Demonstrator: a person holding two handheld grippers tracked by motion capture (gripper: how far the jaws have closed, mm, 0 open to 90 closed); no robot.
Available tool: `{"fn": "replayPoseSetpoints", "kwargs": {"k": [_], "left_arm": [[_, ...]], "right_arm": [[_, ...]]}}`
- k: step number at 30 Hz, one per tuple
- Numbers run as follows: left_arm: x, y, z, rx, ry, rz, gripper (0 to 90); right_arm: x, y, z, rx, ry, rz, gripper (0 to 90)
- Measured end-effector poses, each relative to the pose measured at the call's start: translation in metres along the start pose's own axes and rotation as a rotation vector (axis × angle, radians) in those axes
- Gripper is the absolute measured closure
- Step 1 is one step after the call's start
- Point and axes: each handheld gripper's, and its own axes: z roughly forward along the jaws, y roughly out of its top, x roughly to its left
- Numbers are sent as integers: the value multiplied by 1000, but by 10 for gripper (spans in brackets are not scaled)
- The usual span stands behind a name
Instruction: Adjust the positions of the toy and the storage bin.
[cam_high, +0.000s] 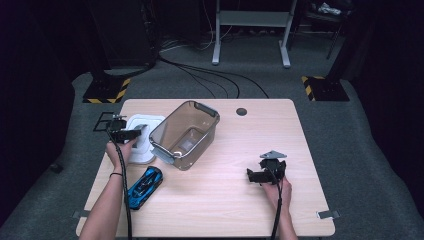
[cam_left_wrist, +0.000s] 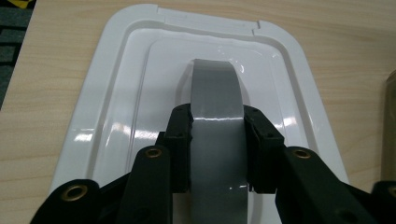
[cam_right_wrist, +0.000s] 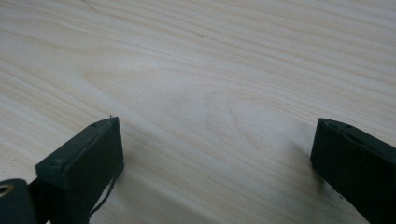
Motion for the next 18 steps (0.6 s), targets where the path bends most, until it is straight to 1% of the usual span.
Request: {"fn": "replayPoseSetpoints", "kwargs": {"k": [3, 4, 5, 6, 7, 8, 10, 11, 12, 14, 15, 17, 18], "left_arm": [[1, -2, 1, 7, -13, 10, 664], [1, -2, 1, 3, -17, 3, 663], [2, -3, 1, 2, -24, 6, 659], [2, -3, 1, -5, -32, -4, 650], [3, -3, 0, -4, -37, -7, 610], [3, -2, 0, 10, -36, 5, 558], [4, -2, -3, 17, -33, 20, 464], [5, -2, -4, 18, -30, 15, 415], [5, -2, -6, 17, -23, 9, 366], [4, -3, -10, 13, 5, 35, 291], [5, -4, -13, 10, 8, 42, 263], [7, -5, -17, 11, -13, 42, 218], [8, -5, -20, 12, -14, 46, 185]], "right_arm": [[0, 0, 0, 0, 0, 0, 20], [0, 0, 0, 0, 1, -1, 20], [0, 0, 0, 0, 1, -1, 20], [0, 0, 0, 0, 1, 0, 20], [0, 0, 0, 0, 1, -1, 20], [0, 0, 0, 0, -1, -1, 20], [0, 0, 0, 0, -1, 0, 21], [0, 0, 0, -1, -1, 0, 21], [0, 0, 0, -1, 1, -1, 21], [0, 0, 0, -1, 0, 0, 21], [0, 0, 0, 0, -1, 0, 21], [0, 0, 0, 0, -1, 1, 21], [0, 0, 0, -1, -1, -1, 21]]}}
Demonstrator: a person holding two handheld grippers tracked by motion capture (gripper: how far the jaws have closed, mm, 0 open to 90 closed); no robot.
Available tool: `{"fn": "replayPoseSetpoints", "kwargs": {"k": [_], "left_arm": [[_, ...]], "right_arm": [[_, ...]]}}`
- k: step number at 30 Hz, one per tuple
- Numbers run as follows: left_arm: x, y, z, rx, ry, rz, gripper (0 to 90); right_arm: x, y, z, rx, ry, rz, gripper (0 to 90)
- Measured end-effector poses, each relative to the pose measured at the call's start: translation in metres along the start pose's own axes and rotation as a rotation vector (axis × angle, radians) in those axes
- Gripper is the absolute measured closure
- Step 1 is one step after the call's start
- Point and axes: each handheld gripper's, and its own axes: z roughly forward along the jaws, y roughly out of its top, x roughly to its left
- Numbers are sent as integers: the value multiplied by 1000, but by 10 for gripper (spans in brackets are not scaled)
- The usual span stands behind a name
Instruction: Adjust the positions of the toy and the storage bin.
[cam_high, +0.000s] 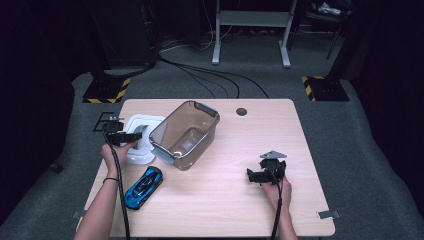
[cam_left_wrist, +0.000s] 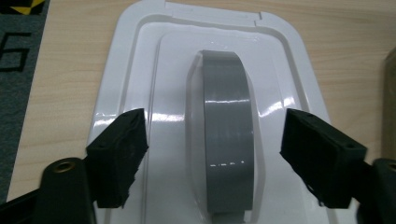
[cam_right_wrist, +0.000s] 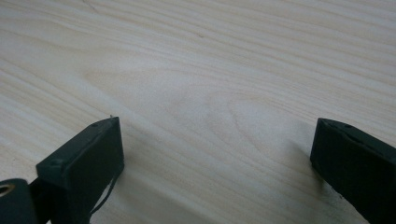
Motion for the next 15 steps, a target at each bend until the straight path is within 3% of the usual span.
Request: {"fn": "replayPoseSetpoints", "kwargs": {"k": [3, 7, 11, 13, 15], "left_arm": [[-1, -3, -6, -21, -13, 13, 142], [-2, -8, -14, 5, -42, 55, 76], [-5, -13, -24, 4, -66, 86, 34], [-6, -15, -27, 0, -89, 78, 12], [-9, -18, -33, -3, -94, 107, 0]], "right_arm": [[0, 0, 0, 0, 0, 1, 21], [0, 0, 0, 0, 0, 1, 21], [0, 0, 0, 0, 0, 0, 21], [0, 0, 0, 0, 0, 0, 22], [0, 0, 0, 0, 0, 1, 22]]}}
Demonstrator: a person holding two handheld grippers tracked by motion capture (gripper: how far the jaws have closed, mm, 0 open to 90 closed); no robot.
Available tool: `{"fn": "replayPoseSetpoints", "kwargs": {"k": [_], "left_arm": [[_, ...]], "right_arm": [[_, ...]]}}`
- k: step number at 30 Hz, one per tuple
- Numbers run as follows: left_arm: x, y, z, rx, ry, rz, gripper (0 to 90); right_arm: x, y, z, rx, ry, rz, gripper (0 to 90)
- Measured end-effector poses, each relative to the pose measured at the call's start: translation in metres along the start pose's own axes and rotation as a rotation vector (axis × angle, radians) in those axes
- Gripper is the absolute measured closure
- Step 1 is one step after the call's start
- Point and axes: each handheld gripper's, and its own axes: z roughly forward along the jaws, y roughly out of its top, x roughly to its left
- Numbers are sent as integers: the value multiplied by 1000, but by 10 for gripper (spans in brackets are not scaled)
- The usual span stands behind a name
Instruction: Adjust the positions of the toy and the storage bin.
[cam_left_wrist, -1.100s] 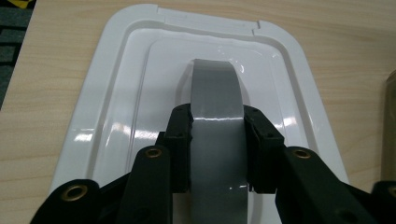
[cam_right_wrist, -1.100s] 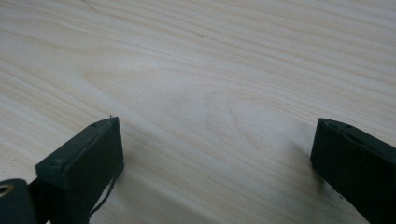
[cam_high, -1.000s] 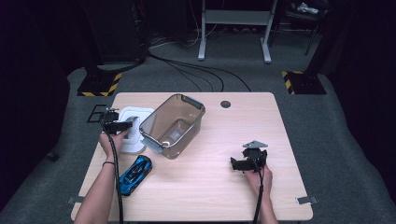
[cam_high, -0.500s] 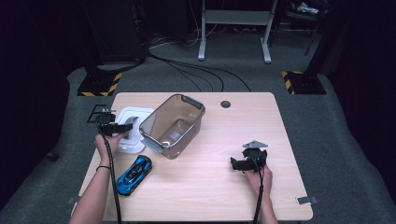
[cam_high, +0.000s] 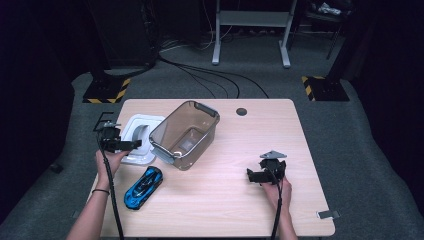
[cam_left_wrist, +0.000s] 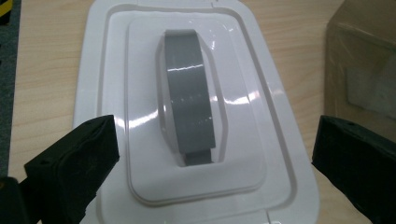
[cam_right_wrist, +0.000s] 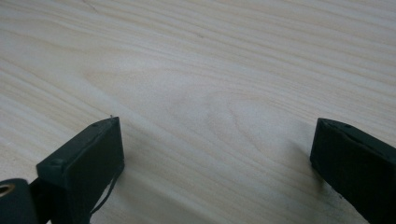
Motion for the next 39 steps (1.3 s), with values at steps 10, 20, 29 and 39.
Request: {"fn": "replayPoseSetpoints", "kwargs": {"k": [10, 20, 29, 39], "left_arm": [[-17, -19, -19, -21, -69, 36, 0], [-32, -40, -25, 17, -130, 89, 0], [-48, -57, -29, 28, -176, 144, 0], [-73, -67, -26, 61, -179, 218, 0]], "right_arm": [[0, 0, 0, 0, 0, 0, 22], [0, 0, 0, 0, 1, 1, 23], [0, 0, 0, 0, 0, -1, 22], [0, 0, 0, 1, 0, 1, 22]]}}
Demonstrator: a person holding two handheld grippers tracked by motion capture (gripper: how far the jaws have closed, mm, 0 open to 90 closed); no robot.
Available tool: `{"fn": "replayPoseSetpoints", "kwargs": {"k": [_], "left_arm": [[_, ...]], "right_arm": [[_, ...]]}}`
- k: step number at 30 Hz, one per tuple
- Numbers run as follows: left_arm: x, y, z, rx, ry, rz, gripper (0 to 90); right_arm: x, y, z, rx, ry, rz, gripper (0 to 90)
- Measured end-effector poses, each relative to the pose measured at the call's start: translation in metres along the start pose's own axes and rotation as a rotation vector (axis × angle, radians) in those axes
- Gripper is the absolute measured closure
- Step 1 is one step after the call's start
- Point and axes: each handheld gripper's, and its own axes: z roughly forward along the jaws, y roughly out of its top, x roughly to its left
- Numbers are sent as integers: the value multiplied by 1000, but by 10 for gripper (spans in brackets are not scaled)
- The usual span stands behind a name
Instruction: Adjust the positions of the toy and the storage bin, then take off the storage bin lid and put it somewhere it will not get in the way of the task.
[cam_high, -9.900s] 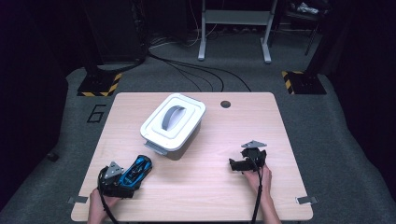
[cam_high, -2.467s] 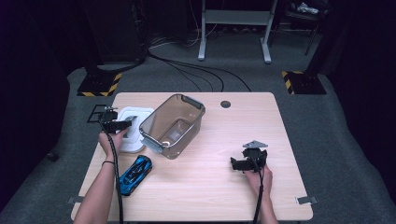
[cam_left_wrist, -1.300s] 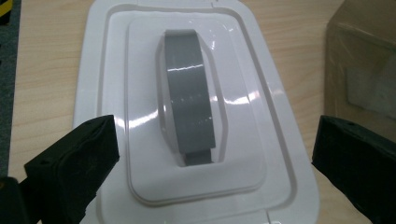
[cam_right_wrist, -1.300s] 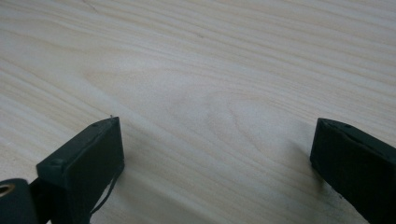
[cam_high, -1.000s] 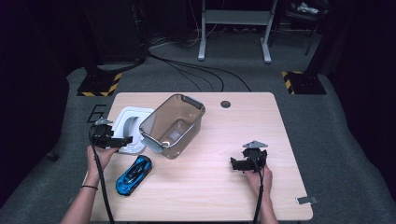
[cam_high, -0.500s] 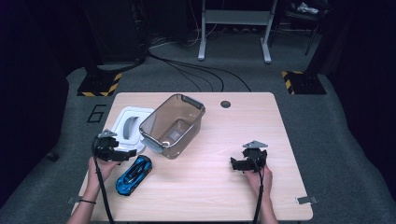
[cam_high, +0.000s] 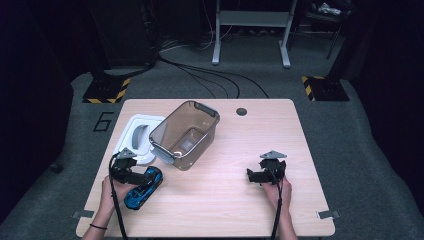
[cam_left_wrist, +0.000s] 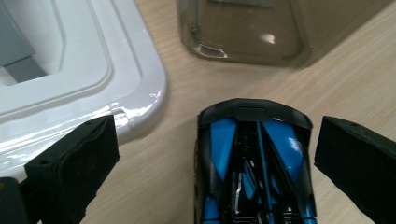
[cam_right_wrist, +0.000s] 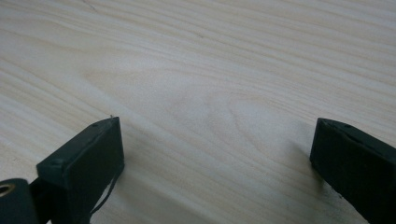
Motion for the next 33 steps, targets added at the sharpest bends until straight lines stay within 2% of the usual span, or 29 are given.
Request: {"fn": "replayPoseSetpoints", "kwargs": {"k": [5, 7, 10, 12, 13, 15, 17, 23, 24, 26, 28, 33], "left_arm": [[-9, 0, 5, 25, -4, 20, 0], [-13, 0, 7, 24, 10, 29, 0], [-16, 1, 9, 41, 14, 30, 0], [-18, 1, 12, 35, 17, 28, 1], [-19, 2, 12, 50, 23, 26, 1], [-22, 2, 14, 51, 36, 32, 2], [-23, 3, 16, 64, 30, 37, 3], [-27, 4, 24, 80, 46, 24, 18], [-27, 4, 24, 88, 46, 30, 28], [-28, 4, 26, 88, 44, 14, 41], [-28, 4, 28, 77, 49, 13, 69], [-28, 4, 29, 87, 47, 1, 150]], "right_arm": [[0, 0, 0, 0, 0, 0, 23], [0, 0, 0, 1, 1, -2, 23], [0, 0, 0, -1, 0, -9, 25], [0, 0, 0, -1, 0, -9, 25], [0, 0, 0, 0, 0, -8, 25], [0, 0, 0, -1, 0, -9, 25], [0, 0, 0, 0, -1, -3, 26], [0, 0, 0, 1, -1, -4, 27], [0, 0, 0, -1, 0, -6, 28], [0, 0, 0, -1, 1, -6, 28], [0, 0, 0, -1, 1, -6, 28], [0, 0, 0, -1, 1, -6, 28]]}}
